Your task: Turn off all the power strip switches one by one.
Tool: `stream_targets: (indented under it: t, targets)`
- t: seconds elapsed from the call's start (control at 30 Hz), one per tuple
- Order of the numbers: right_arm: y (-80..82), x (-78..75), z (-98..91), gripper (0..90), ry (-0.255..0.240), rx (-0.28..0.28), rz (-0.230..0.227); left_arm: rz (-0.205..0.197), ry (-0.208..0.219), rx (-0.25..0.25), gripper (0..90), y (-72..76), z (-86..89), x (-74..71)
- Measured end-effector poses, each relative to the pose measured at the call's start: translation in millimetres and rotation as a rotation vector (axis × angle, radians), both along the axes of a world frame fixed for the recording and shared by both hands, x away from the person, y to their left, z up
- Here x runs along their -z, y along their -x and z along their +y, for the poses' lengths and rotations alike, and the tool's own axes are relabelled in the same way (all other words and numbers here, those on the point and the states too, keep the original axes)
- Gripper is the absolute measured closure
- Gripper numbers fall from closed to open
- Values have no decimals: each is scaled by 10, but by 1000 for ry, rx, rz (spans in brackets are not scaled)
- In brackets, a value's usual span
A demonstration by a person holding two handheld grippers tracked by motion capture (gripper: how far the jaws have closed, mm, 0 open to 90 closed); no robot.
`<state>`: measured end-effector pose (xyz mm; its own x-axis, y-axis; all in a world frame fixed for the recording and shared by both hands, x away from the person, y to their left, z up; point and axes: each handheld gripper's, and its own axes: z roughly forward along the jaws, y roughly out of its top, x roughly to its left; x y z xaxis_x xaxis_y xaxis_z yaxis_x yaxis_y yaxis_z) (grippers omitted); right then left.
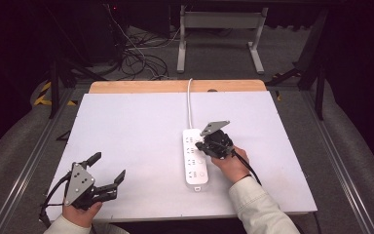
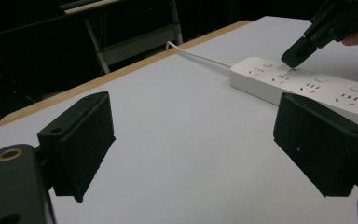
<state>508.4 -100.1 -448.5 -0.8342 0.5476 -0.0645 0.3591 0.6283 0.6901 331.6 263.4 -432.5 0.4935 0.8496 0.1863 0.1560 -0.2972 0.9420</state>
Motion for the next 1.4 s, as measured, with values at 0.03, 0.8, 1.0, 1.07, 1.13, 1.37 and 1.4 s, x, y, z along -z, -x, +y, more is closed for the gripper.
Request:
stream_targets:
  t: [0.03,0.8,1.0,1.07,1.13,1.37,1.4]
  targets:
    - [1,6,4,900,5,2,2,0,0,0,129,0,-1,0]
    - [51,48,46,900,42,8,-27,0,1,0,130,7,-3,-2]
    - [45,49,37,900,31,13,-15,0,1,0,129,8,-2,-3]
    - [44,50,36,900,30,14,-13,1,1,0,130,7,-2,-2]
    - [45,51,36,900,30,15,-13,1,2,1,130,8,-4,-2]
    - [46,59,33,900,24,15,-13,1,0,-1,130,7,-5,-1]
    - [46,62,31,900,20,17,-11,1,1,-1,129,8,-5,-1]
